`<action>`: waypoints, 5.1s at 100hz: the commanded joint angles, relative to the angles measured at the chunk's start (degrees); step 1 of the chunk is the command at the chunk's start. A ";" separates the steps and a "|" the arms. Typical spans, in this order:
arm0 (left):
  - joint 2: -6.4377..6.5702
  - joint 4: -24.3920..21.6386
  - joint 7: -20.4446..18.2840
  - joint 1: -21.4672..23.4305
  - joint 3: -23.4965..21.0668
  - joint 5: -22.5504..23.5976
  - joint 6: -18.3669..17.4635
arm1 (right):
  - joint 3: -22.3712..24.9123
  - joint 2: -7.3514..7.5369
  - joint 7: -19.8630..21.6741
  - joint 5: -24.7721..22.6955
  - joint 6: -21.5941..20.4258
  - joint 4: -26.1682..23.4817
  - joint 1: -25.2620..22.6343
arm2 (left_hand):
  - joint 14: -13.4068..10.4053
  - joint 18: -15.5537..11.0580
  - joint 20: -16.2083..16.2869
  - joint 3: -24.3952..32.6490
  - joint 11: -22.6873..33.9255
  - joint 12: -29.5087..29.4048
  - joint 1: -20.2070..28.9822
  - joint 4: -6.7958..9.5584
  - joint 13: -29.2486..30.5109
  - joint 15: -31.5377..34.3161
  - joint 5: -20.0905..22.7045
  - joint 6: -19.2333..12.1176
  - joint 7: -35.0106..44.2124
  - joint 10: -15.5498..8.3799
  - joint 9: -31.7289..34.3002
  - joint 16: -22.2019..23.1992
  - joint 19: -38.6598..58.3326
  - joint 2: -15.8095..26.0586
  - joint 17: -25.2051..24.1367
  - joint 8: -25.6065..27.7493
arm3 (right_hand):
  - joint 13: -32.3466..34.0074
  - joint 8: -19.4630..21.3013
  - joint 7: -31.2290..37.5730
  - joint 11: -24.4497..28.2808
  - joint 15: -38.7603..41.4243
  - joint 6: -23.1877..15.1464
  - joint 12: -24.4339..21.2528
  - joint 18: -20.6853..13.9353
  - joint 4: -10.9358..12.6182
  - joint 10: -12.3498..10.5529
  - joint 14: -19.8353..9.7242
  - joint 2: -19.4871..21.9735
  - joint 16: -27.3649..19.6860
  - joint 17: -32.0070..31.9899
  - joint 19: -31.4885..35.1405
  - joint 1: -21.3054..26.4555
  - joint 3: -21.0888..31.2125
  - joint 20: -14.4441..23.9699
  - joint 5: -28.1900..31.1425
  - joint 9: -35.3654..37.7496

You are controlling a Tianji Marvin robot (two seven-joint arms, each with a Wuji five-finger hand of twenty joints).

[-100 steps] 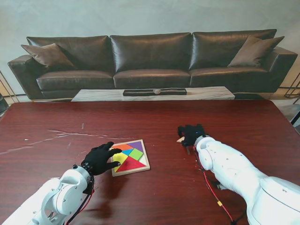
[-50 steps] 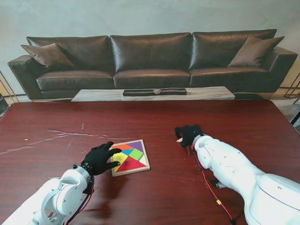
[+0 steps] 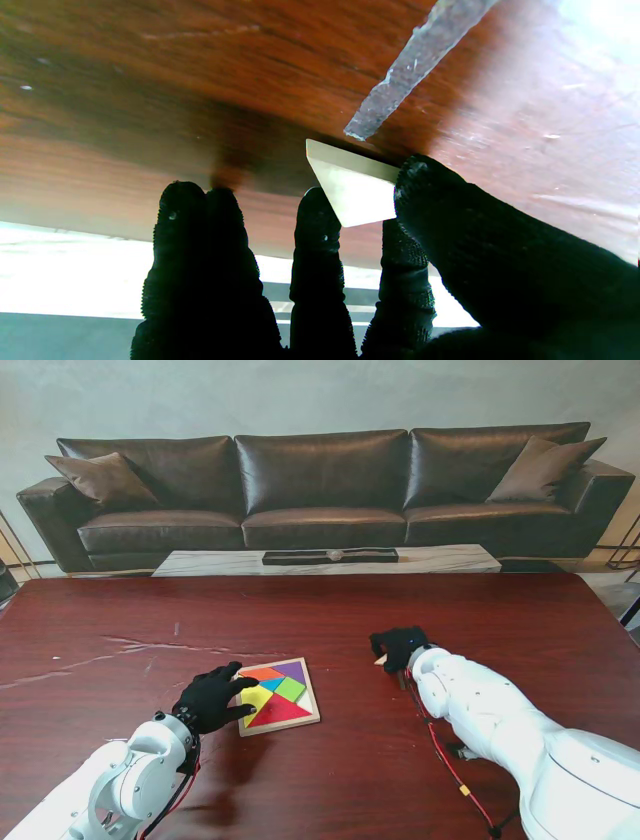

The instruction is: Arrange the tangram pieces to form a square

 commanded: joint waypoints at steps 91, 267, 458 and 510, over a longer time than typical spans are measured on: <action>-0.07 -0.37 -0.33 0.00 0.08 -0.30 0.17 | -1.94 0.45 8.01 0.57 -3.29 0.03 -2.42 | -0.51 0.21 -0.05 0.48 1.47 -0.03 2.61 2.31 0.68 1.10 0.21 0.34 0.10 -0.95 0.07 0.23 1.04 -0.66 0.14 0.31 | 21.03 -17.94 -20.37 5.60 55.32 12.36 5.09 -0.22 3.05 2.11 -29.74 0.64 21.92 9.80 8.21 13.48 -1.48 3.50 8.95 3.09; -0.17 -0.56 -0.19 0.23 -0.06 -1.08 0.44 | -4.22 -0.78 4.51 -0.15 -5.38 2.65 -1.05 | -0.48 0.26 -0.09 -0.71 1.07 -0.11 1.64 2.02 1.07 0.63 -0.29 -0.29 -0.44 -1.30 -0.09 0.29 0.99 1.78 0.18 0.24 | 31.52 -15.36 -5.01 -7.29 32.36 -3.86 -2.48 -2.55 -6.68 -4.27 -26.48 5.66 16.06 24.73 7.19 -9.83 8.23 -2.11 23.43 14.25; -0.26 -1.01 0.79 1.14 -0.92 -0.15 0.55 | 10.28 9.08 11.89 -9.92 -3.07 -27.22 -4.37 | -0.94 0.03 -0.18 -0.62 1.91 -0.24 2.94 2.10 1.27 0.98 -0.68 -0.47 -0.26 -1.26 0.20 0.20 1.15 1.60 0.08 0.25 | 38.41 -17.08 0.62 -11.18 29.05 1.22 -2.21 -1.87 -6.90 2.45 -25.71 7.45 18.40 30.63 7.17 0.72 8.60 -1.29 17.04 19.60; -0.40 -2.59 1.72 2.97 -2.54 0.67 0.88 | 9.25 8.33 16.70 -7.51 -7.15 -35.55 -3.79 | -0.97 0.23 -0.22 -0.70 1.91 -0.27 2.50 2.08 1.37 0.81 -0.16 -0.60 -0.11 -1.29 0.23 0.15 0.97 2.03 0.06 0.31 | 35.13 -15.77 -0.66 -10.73 29.21 -0.44 -2.71 -1.93 -4.40 2.96 -24.81 9.09 18.23 27.15 6.02 2.65 4.55 -0.50 16.24 16.65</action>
